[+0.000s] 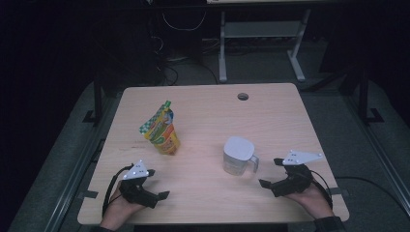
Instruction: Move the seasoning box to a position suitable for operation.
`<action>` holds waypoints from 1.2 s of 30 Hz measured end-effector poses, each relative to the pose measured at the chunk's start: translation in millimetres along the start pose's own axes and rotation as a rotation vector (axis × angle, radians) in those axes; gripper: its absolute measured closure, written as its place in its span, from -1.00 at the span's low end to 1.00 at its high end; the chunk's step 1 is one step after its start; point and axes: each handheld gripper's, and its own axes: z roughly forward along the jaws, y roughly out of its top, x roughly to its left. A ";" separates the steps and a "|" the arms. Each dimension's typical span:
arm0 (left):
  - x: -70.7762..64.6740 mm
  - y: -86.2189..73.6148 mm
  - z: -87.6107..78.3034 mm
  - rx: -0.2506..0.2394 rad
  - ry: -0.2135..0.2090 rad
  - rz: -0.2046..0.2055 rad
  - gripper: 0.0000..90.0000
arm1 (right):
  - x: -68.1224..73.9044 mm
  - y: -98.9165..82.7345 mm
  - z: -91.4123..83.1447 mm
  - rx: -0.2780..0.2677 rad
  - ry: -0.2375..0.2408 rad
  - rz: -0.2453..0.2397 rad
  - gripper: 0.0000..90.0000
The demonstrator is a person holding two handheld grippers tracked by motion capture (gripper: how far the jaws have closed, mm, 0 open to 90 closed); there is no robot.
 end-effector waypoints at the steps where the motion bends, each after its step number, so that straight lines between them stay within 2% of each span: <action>1: 0.1 -0.2 0.1 0.002 0.000 -0.001 -1.00 | 0.6 4.8 2.4 0.009 0.015 -0.007 -0.96; 7: 0.1 -0.1 1.3 0.002 -0.005 -0.005 -1.00 | -1.8 19.3 9.4 0.021 0.044 -0.015 -0.96; 12: -0.5 -0.1 1.6 0.001 -0.009 0.000 -1.00 | -3.0 41.2 12.5 0.065 0.058 -0.052 -0.96; 13: -0.6 -0.3 1.5 0.002 -0.009 0.001 -1.00 | -2.2 51.5 14.6 0.091 0.065 -0.061 -0.96; 16: -1.4 -1.2 1.4 0.010 -0.011 0.001 -1.00 | -2.3 58.6 16.7 0.109 0.070 -0.075 -0.96; 21: -3.2 -2.0 1.8 0.020 -0.015 0.010 -1.00 | -4.4 80.7 25.4 0.147 0.085 -0.103 -0.96; 33: -4.8 -2.7 2.7 0.031 -0.022 0.014 -1.00 | 4.0 118.0 46.4 0.236 0.086 -0.168 -0.96; 36: -4.6 -2.7 3.0 0.035 -0.024 0.016 -1.00 | 5.5 121.9 51.1 0.250 0.089 -0.175 -0.96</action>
